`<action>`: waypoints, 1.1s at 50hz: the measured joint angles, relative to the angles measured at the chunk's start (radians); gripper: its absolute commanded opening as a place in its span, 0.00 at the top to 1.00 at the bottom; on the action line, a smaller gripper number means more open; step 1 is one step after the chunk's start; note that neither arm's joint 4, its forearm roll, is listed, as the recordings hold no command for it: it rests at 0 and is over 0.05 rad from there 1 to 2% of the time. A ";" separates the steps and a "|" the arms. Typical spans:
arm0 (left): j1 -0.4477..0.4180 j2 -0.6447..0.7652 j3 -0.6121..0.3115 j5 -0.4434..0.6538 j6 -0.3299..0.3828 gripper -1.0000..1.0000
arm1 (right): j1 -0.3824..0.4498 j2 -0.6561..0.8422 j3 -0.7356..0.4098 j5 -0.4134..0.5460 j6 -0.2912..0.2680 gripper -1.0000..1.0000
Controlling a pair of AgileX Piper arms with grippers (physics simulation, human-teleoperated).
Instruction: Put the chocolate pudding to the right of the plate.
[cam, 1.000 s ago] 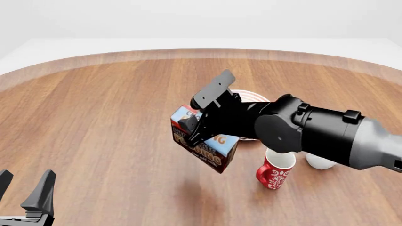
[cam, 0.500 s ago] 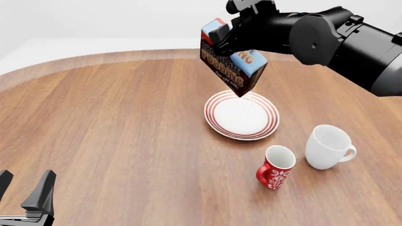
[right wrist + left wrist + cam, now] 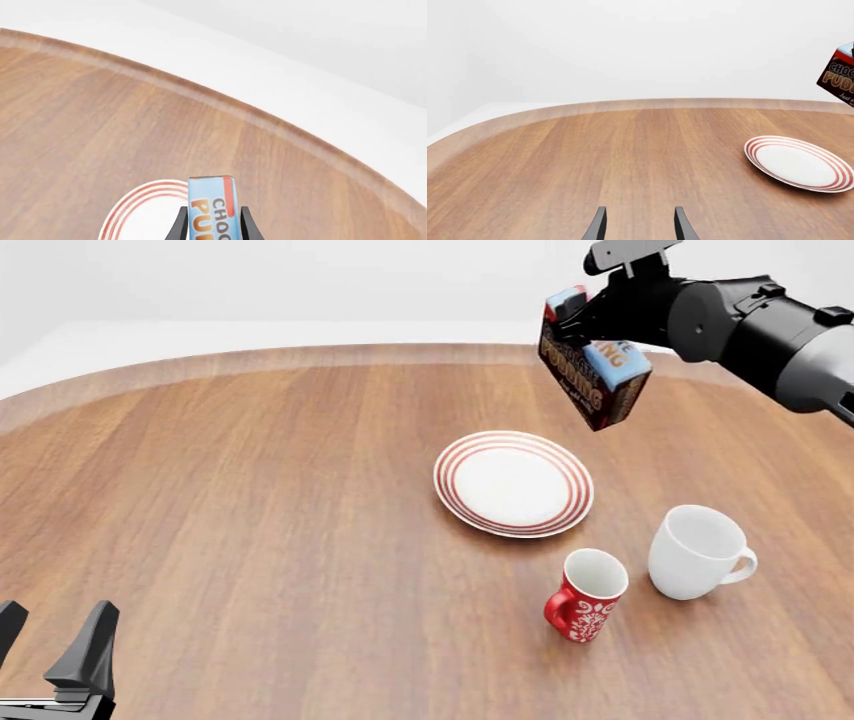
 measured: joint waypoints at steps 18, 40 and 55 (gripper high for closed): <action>0.000 0.000 0.000 0.000 0.000 0.00 | -0.170 0.117 0.059 -0.097 -0.022 1.00; 0.000 0.000 0.000 0.000 0.000 0.00 | -0.257 0.236 0.191 -0.236 -0.066 1.00; 0.000 0.000 0.000 0.000 0.000 0.00 | -0.301 0.270 0.230 -0.275 -0.103 1.00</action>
